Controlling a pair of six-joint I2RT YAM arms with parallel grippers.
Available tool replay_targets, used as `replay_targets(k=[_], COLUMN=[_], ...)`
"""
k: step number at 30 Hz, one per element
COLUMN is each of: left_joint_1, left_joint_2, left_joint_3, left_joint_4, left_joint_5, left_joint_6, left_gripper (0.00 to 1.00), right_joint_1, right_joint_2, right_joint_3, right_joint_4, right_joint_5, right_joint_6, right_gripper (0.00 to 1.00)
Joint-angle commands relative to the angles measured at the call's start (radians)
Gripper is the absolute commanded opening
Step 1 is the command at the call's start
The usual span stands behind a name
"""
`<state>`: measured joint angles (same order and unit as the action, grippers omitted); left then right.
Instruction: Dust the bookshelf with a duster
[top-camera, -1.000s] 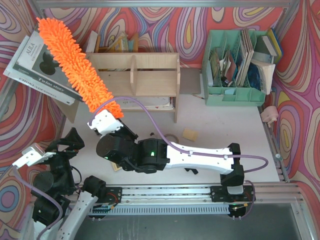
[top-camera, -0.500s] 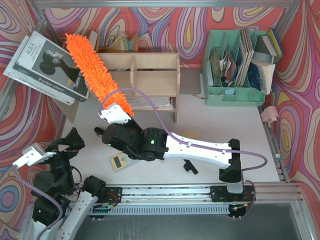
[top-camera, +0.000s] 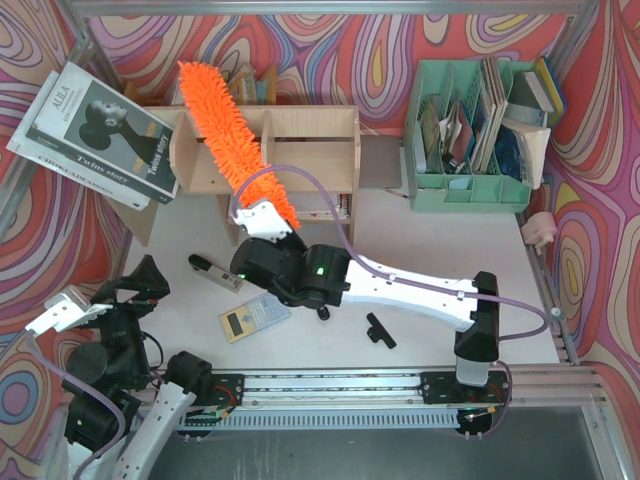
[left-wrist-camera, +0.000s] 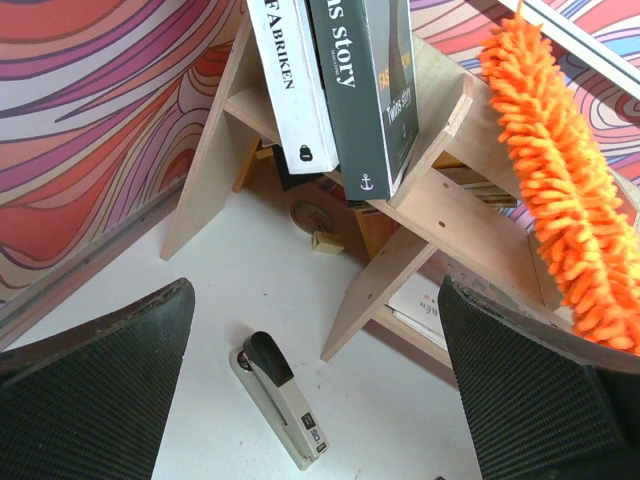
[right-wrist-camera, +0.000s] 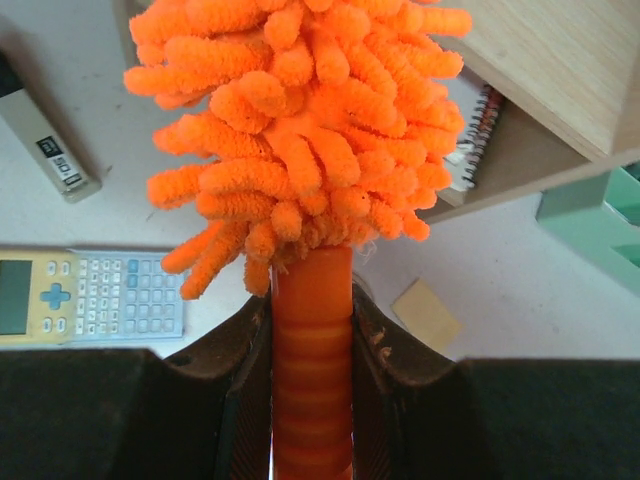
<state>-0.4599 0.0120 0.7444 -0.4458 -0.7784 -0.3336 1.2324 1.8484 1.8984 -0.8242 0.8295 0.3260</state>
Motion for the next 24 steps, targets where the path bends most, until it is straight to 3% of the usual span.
replay_targets(k=[1,6,11,16,24], left_joint_1=[0.006,0.006,0.007,0.007,0.006], left_joint_2=[0.005,0.009,0.005,0.007,0.006], left_joint_3=[-0.011,-0.009,-0.010,-0.009,-0.011], left_joint_4=[0.019,0.019,0.019,0.018,0.018], left_joint_5=[0.010,0.011,0.005,0.005,0.005], left_joint_6=[-0.005,-0.005,-0.004,-0.004,-0.004], left_gripper=[0.98,0.98,0.98,0.98,0.98], right_joint_1=[-0.022,-0.012,0.051,0.064,0.035], right_joint_2=[-0.105,-0.104,-0.020,0.031,-0.058], right_joint_3=[-0.008,-0.029,0.055,0.112,0.005], right_joint_4=[-0.008,0.103,0.150,0.125,0.044], right_joint_5=[0.059,-0.042,-0.048,-0.037,0.079], right_joint_6=[0.082,0.026,-0.047,-0.047,0.070], right_gripper=[0.00,0.00,0.00,0.00,0.00])
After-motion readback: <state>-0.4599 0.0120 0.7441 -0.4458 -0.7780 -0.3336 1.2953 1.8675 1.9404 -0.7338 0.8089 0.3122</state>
